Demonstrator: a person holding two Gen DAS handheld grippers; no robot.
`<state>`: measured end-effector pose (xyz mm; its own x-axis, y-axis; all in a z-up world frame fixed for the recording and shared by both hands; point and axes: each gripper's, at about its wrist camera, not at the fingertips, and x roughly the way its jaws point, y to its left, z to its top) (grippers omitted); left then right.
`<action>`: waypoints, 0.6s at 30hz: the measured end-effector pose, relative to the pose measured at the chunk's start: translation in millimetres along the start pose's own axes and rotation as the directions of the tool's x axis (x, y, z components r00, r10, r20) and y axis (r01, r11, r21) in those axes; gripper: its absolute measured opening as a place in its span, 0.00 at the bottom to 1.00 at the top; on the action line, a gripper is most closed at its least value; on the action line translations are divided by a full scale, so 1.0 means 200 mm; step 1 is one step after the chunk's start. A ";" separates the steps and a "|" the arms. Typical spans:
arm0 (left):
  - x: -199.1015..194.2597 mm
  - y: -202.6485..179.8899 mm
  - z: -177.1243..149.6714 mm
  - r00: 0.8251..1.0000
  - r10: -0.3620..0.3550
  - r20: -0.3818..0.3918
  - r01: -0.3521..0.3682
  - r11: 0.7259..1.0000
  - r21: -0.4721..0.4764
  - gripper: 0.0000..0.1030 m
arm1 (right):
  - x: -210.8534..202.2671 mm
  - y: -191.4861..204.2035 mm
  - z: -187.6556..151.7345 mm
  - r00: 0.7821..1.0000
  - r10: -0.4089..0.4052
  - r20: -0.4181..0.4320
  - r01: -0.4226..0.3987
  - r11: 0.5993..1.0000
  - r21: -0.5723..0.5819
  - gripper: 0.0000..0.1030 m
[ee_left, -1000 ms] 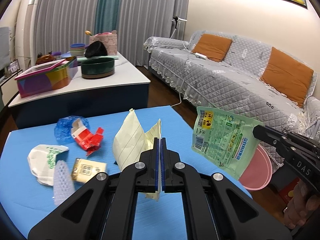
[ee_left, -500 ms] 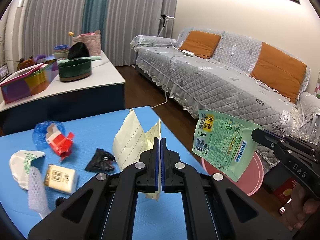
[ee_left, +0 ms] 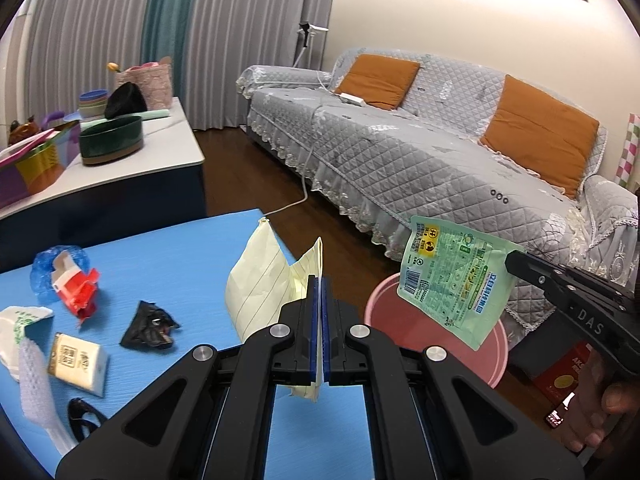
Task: Collect trash
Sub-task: 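Carry the paper bag and green pouch over the pink basin, then open both tools to drop the paper bag and pouch into the basin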
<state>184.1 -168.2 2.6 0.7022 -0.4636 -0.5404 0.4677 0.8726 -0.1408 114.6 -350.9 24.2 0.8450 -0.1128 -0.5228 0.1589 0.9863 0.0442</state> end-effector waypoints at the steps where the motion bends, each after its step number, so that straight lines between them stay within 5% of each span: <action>1: 0.01 -0.02 0.00 1.000 -0.007 -0.001 0.007 1.000 0.001 0.01 | 0.00 -0.01 0.00 1.000 -0.005 0.000 0.005 1.000 0.003 0.02; 18: 0.14 -0.31 0.01 0.994 -0.102 -0.033 0.103 0.994 0.030 0.01 | -0.06 -0.23 -0.03 0.992 -0.124 -0.003 0.125 0.992 0.031 0.02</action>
<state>176.1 -234.6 -1.9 0.6330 -0.5444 -0.5504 0.5531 0.8155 -0.1706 94.3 -394.0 22.2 0.8172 -0.2343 -0.5265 0.2788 0.9603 0.0054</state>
